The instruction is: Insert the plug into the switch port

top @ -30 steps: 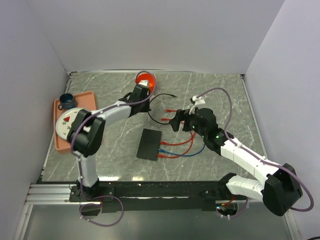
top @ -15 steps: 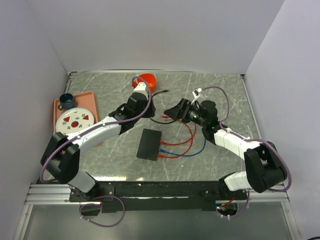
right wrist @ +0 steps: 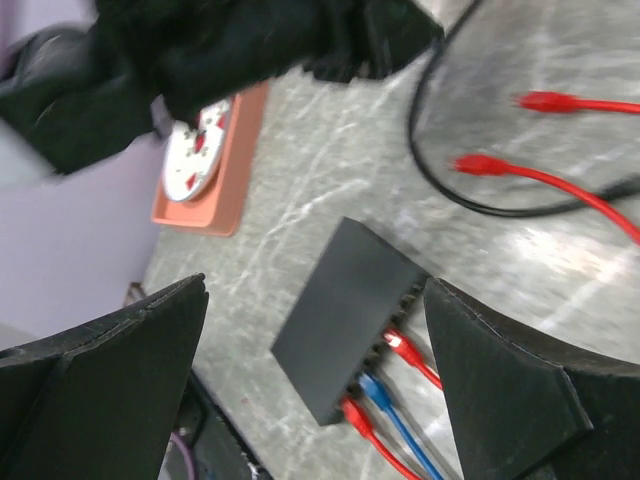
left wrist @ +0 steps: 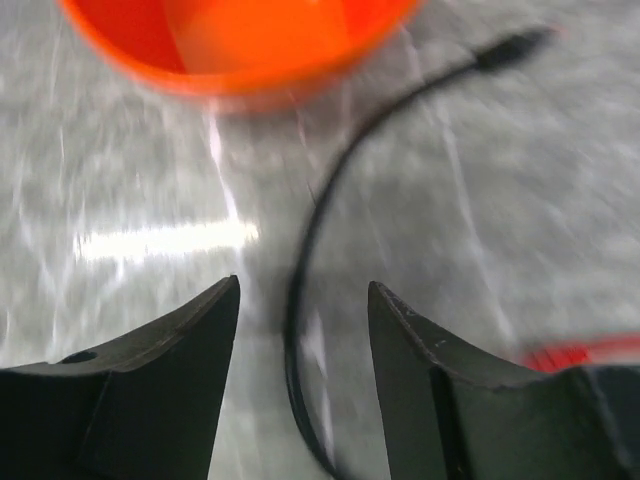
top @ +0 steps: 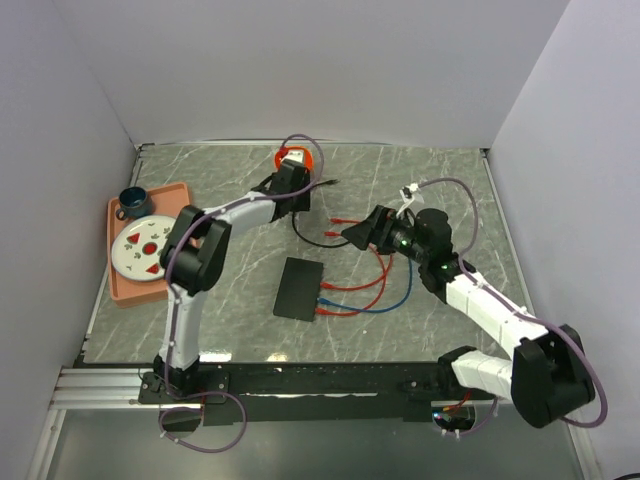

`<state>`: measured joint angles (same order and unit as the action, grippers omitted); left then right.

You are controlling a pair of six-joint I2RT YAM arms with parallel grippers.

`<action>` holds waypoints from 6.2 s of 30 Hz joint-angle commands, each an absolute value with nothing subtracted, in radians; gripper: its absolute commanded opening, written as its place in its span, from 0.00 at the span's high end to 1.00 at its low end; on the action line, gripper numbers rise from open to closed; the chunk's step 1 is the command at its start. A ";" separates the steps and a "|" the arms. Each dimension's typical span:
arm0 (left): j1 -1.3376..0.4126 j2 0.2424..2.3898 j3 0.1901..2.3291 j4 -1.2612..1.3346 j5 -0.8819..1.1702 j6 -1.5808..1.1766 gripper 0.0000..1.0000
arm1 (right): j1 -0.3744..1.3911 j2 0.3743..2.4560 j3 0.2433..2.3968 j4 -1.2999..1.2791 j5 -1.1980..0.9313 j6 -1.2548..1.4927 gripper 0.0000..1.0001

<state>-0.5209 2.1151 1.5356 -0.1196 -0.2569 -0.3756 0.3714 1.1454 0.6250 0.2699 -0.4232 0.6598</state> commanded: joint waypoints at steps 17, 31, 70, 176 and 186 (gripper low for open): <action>-0.508 2.229 1.625 -0.164 -0.109 -0.325 0.99 | 0.282 1.121 0.589 0.273 -0.469 0.633 0.02; -0.652 1.691 1.121 0.094 -0.075 -0.480 0.99 | 0.284 1.359 0.652 0.593 -0.652 0.801 0.04; -0.549 2.335 1.720 -0.158 -0.278 -0.195 0.92 | 0.293 1.166 0.692 0.156 -0.480 0.526 0.05; -0.816 0.698 0.591 0.288 0.418 -0.325 0.01 | 0.518 0.661 0.480 0.396 -1.017 0.152 1.00; -0.819 0.850 0.678 0.357 0.779 -0.298 0.08 | 0.523 0.725 0.540 0.376 -1.419 0.090 1.00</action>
<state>-0.8169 0.8192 0.6079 0.2859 0.5713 -0.3264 0.5190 0.6693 0.4805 0.3416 -1.2228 0.0986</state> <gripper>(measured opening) 0.927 0.187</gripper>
